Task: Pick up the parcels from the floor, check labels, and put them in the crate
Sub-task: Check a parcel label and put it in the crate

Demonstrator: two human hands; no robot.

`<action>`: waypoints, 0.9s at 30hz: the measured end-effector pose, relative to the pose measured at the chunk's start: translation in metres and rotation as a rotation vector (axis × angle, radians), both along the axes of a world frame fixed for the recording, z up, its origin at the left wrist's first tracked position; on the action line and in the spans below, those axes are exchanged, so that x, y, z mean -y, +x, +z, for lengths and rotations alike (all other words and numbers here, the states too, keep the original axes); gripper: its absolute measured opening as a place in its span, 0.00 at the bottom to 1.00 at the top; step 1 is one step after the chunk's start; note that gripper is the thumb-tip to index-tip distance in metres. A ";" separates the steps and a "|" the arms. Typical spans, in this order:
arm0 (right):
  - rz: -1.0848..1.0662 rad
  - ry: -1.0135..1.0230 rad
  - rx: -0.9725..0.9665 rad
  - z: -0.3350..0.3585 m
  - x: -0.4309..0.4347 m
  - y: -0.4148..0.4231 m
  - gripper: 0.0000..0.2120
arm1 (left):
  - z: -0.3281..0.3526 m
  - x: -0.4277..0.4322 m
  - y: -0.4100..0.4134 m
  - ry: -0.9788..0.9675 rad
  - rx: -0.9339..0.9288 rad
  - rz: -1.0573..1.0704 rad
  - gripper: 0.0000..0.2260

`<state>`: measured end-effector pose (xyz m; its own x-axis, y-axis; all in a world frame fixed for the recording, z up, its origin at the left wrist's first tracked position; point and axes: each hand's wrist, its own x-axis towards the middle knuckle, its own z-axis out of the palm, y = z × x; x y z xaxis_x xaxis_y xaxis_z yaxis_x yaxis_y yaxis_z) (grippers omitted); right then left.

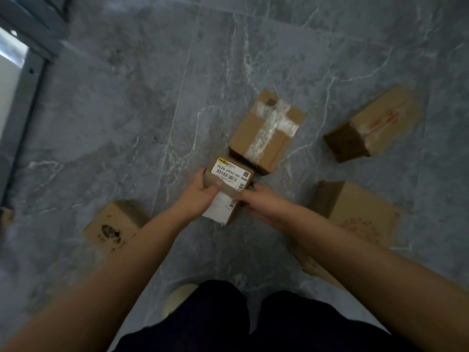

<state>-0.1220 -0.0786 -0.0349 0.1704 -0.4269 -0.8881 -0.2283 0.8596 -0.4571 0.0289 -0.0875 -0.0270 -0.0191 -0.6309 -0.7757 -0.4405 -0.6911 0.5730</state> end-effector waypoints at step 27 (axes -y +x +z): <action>-0.383 -0.909 -0.024 0.742 0.022 0.006 0.22 | 0.717 0.023 0.026 -0.879 -0.209 0.016 0.25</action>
